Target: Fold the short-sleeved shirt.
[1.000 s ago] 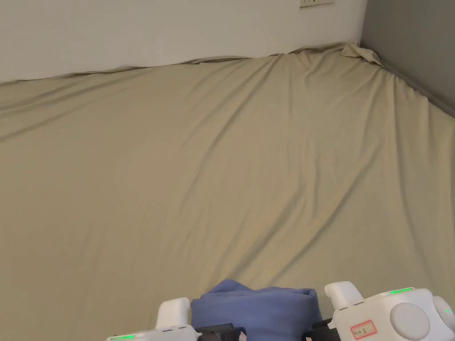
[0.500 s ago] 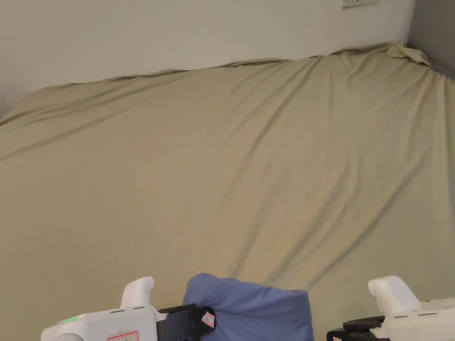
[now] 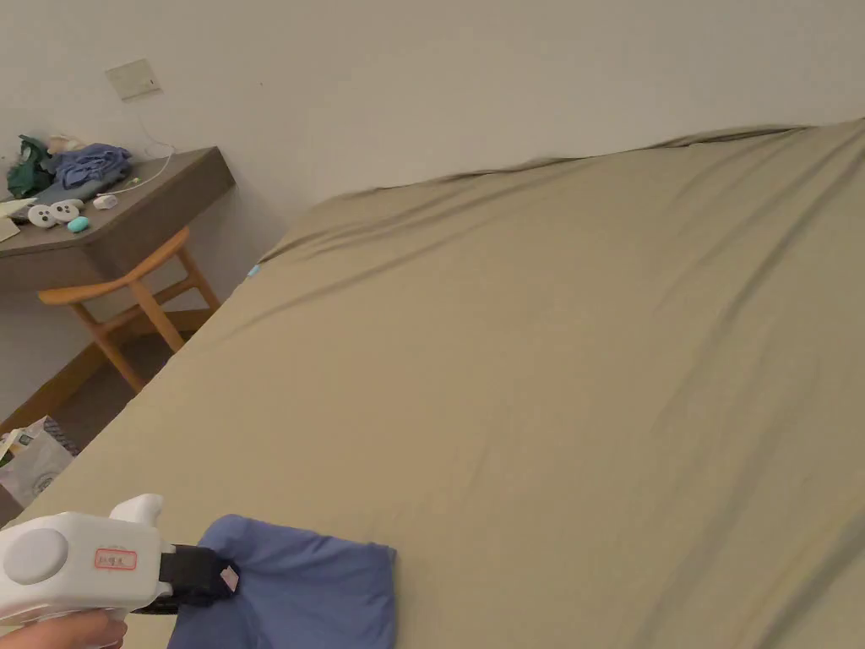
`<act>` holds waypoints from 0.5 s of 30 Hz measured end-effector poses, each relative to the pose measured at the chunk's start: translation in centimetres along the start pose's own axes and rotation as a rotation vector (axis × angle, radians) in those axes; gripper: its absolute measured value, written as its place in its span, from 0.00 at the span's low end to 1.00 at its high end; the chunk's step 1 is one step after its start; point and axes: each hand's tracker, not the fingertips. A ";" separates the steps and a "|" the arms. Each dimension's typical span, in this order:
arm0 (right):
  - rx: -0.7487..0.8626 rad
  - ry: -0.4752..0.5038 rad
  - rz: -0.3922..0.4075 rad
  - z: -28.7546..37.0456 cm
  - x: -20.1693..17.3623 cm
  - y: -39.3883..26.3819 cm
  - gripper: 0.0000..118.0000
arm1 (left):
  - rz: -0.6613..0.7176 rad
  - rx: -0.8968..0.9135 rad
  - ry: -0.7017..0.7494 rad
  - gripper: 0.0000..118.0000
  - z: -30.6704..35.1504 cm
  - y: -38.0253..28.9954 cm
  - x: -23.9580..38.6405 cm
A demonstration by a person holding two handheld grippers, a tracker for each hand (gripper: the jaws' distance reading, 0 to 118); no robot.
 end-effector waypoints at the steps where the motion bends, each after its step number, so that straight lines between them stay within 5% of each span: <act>1: -0.001 -0.006 -0.002 0.2 0.0 -0.1 0.02 | 0.011 -0.007 0.028 0.25 -0.3 -0.3 -0.8; 3: 0.001 -0.016 -0.007 0.5 -0.1 -0.4 0.02 | 0.048 -0.050 0.093 0.26 -1.9 -1.2 -2.8; 4: 0.001 -0.020 -0.011 0.6 0.0 -0.4 0.02 | 0.111 -0.071 0.125 0.40 -2.9 -1.8 -3.6; 5: 0.001 -0.025 -0.014 0.7 -0.1 -0.4 0.02 | 0.170 -0.094 0.203 0.76 -3.8 -2.8 -3.4; 6: 0.001 -0.030 -0.016 0.8 -0.1 -0.5 0.02 | 0.171 -0.141 0.349 1.00 -4.9 -3.4 -3.0; 9: 0.000 -0.067 -0.023 0.7 0.1 -0.3 0.02 | -0.052 0.000 0.366 1.00 -6.0 -6.5 -2.2; 15: 0.046 -0.209 -0.043 1.3 0.7 3.3 0.02 | 0.023 0.133 0.025 1.00 -0.4 -5.0 7.5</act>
